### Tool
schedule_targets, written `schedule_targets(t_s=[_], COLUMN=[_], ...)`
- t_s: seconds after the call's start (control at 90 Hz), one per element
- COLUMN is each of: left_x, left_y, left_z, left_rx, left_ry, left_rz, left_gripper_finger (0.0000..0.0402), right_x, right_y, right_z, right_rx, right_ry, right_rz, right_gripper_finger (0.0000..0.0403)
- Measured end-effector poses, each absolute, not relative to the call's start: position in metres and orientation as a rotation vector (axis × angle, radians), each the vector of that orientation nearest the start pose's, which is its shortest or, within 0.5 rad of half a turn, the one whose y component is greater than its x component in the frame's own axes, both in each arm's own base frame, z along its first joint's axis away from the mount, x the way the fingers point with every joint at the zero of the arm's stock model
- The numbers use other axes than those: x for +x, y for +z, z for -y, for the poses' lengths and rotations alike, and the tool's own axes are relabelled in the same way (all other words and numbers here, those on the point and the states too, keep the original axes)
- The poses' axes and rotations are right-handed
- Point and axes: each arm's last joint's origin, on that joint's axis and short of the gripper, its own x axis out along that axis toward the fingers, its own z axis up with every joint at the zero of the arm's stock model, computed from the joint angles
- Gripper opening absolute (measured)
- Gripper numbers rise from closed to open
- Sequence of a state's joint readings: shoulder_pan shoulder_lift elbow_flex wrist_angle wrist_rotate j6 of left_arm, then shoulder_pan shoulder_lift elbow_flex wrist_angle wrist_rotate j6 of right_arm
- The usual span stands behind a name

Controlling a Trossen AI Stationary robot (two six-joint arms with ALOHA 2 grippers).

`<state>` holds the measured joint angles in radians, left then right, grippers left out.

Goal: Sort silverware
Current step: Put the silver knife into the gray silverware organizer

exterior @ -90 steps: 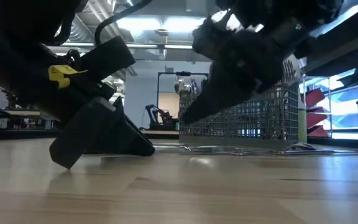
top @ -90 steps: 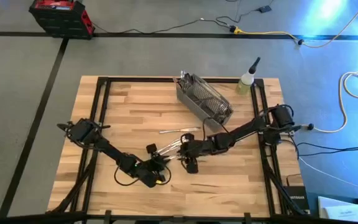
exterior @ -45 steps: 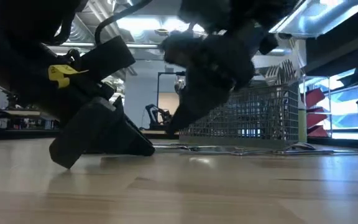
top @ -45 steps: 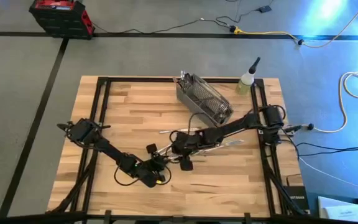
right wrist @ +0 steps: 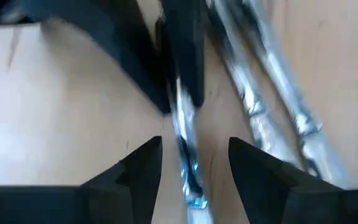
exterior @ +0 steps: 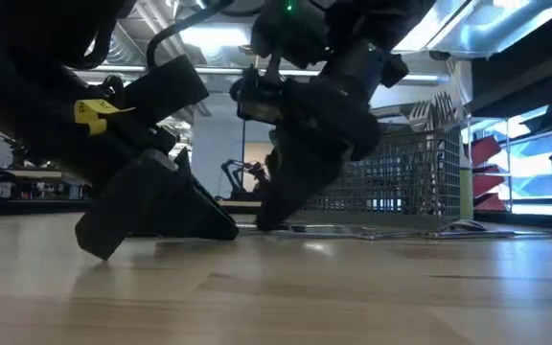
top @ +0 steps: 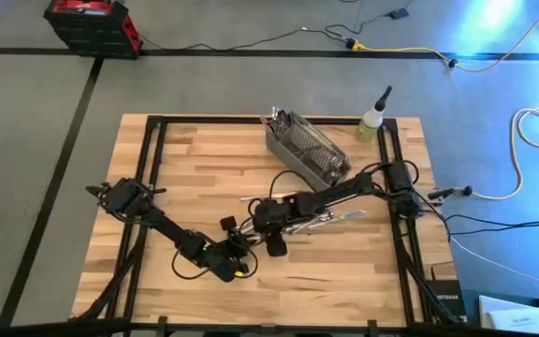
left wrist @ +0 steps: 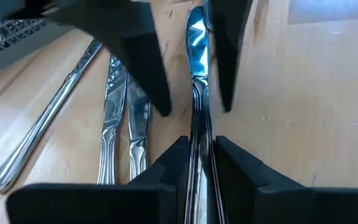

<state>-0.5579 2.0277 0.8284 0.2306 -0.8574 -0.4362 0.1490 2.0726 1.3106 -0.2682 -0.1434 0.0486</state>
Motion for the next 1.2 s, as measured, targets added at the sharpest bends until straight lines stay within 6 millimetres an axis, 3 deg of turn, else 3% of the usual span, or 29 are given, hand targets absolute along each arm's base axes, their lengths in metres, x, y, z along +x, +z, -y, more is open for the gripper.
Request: schedule_targets(t_s=[0.267, 0.6, 0.933, 1.2], left_x=[0.2922, 0.2924, 0.2928, 0.2926], left_y=[0.0625, 0.0627, 0.0632, 0.0637], left_z=[0.156, 0.156, 0.1569, 0.1583], left_rx=[0.223, 0.229, 0.232, 0.245], left_ry=[0.421, 0.417, 0.405, 0.402], left_rz=[-0.652, -0.654, -0.651, -0.644], left_gripper_finger=[0.0054, 0.0054, 0.0058, 0.0129], right_x=[0.4088, 0.4078, 0.4072, 0.4067], right_y=[0.1205, 0.1192, 0.1184, 0.1179], right_z=[-0.0664, -0.0664, -0.0665, -0.0672], right_rx=[0.05, 0.009, 0.004, 0.01], right_ry=[0.269, 0.32, 0.329, 0.332], right_rz=[-1.075, -1.081, -1.086, -1.089], right_gripper_finger=[0.0125, 0.0013, 0.0016, 0.0017])
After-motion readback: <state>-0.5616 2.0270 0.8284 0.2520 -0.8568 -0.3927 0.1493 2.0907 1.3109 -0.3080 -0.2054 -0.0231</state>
